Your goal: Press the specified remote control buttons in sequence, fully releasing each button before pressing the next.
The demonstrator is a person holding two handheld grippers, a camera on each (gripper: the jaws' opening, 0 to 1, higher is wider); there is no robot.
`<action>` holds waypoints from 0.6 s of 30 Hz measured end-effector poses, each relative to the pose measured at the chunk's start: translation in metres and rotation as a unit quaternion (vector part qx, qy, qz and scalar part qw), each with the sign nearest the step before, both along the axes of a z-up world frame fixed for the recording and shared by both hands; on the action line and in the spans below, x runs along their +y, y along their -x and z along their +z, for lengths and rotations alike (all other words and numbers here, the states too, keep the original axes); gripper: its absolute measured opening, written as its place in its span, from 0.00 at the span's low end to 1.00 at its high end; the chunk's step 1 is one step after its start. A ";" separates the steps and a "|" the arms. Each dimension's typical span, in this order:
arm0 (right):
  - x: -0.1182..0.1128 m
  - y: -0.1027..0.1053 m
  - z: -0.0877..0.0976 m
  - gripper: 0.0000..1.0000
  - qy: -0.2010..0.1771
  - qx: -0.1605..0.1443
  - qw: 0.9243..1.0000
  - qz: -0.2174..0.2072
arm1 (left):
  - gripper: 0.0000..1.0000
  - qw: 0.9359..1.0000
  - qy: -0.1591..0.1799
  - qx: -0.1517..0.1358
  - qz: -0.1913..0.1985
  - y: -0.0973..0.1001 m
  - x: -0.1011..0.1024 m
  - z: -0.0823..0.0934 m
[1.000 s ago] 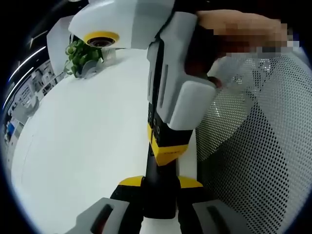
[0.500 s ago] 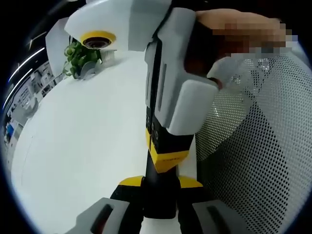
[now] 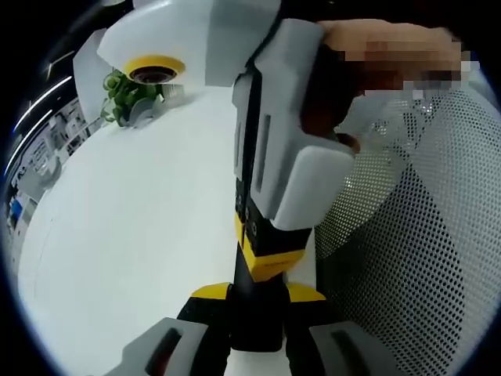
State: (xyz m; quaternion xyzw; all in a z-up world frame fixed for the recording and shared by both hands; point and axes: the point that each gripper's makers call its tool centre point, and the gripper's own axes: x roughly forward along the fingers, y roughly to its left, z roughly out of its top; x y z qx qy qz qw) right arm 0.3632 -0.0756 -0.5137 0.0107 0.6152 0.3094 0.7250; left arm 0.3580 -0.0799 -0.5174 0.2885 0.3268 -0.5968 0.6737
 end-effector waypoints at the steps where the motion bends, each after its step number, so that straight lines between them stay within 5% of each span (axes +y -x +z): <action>1: 0.000 0.000 0.000 0.00 -0.003 0.002 1.000 -0.003 | 0.25 1.000 0.000 0.000 0.000 0.000 0.000 0.000; 18: -0.001 -0.001 0.000 0.00 -0.005 0.012 1.000 -0.005 | 0.25 1.000 0.007 0.001 0.004 0.000 0.000 0.001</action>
